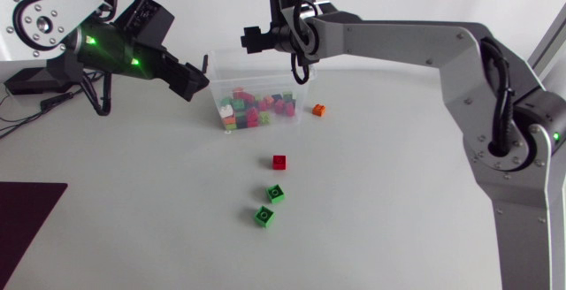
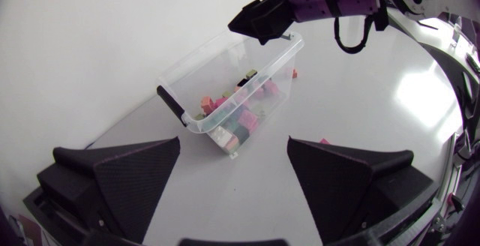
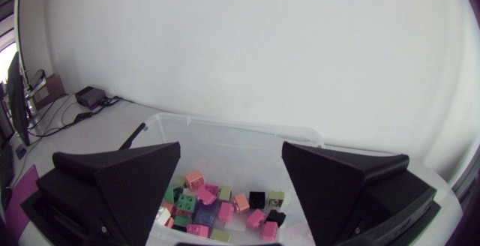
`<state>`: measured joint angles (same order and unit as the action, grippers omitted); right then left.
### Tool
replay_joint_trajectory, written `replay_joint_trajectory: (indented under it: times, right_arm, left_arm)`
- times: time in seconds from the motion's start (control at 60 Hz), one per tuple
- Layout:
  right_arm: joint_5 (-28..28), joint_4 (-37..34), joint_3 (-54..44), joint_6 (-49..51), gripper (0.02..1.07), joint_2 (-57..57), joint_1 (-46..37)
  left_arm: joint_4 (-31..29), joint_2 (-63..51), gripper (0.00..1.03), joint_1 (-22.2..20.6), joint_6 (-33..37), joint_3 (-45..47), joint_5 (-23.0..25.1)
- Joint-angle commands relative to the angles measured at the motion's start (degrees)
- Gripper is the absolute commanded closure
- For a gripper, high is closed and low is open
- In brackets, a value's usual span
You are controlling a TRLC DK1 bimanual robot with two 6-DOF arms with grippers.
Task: Place the duplo bricks in the container
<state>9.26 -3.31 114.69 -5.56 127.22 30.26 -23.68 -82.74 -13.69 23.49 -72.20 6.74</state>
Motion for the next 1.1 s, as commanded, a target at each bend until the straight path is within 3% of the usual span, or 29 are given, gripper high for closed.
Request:
replay_joint_trajectory:
  times: [0.0,0.3,0.683,1.083]
  right_arm:
    - [0.41,-0.38,-3.95,-1.91,0.06,-4.96,-1.61]
    - [-2.84,-0.12,-17.75,-0.41,0.06,-13.66,-7.50]
    - [-13.12,10.08,-34.36,5.47,0.06,-17.79,-16.20]
    - [-21.91,12.98,-34.89,11.63,0.06,-10.24,-23.14]
  left_arm:
    - [-0.05,1.53,0.04,-0.46,-1.51,1.36,-0.50]
    - [-0.58,2.58,0.04,-1.51,-1.60,3.30,-0.50]
    - [-1.10,3.46,0.04,-7.40,0.77,9.45,-0.59]
    - [-3.39,-2.60,0.04,-15.22,4.38,14.90,0.11]
